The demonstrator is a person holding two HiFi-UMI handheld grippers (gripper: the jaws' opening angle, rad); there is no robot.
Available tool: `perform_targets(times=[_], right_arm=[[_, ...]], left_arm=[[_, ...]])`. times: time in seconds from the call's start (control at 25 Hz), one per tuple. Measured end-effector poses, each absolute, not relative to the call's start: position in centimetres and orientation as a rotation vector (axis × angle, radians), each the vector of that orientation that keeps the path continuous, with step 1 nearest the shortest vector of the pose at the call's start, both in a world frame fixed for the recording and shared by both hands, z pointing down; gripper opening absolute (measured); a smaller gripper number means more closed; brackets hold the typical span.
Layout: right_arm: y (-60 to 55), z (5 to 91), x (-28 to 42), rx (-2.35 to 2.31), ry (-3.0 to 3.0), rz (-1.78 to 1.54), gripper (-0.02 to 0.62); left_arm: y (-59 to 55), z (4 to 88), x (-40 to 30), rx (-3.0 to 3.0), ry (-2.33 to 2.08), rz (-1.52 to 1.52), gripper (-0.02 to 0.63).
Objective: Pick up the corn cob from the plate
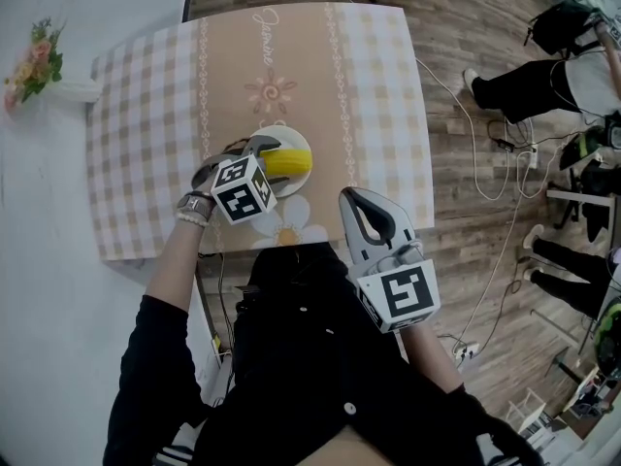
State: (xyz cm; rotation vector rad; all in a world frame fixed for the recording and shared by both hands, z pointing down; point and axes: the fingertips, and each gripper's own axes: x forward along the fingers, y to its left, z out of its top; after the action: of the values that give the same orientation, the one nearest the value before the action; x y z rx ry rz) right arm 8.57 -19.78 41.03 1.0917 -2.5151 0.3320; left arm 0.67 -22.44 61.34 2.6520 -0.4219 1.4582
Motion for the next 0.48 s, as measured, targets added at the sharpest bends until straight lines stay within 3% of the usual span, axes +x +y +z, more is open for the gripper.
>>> perform_targets(times=[0.48], right_arm=[[-19.83,41.26,8.25,1.08,-2.514,0.335,0.041]], left_arm=[[-22.78,62.32,0.69,2.595,-0.383,1.358,0.279]])
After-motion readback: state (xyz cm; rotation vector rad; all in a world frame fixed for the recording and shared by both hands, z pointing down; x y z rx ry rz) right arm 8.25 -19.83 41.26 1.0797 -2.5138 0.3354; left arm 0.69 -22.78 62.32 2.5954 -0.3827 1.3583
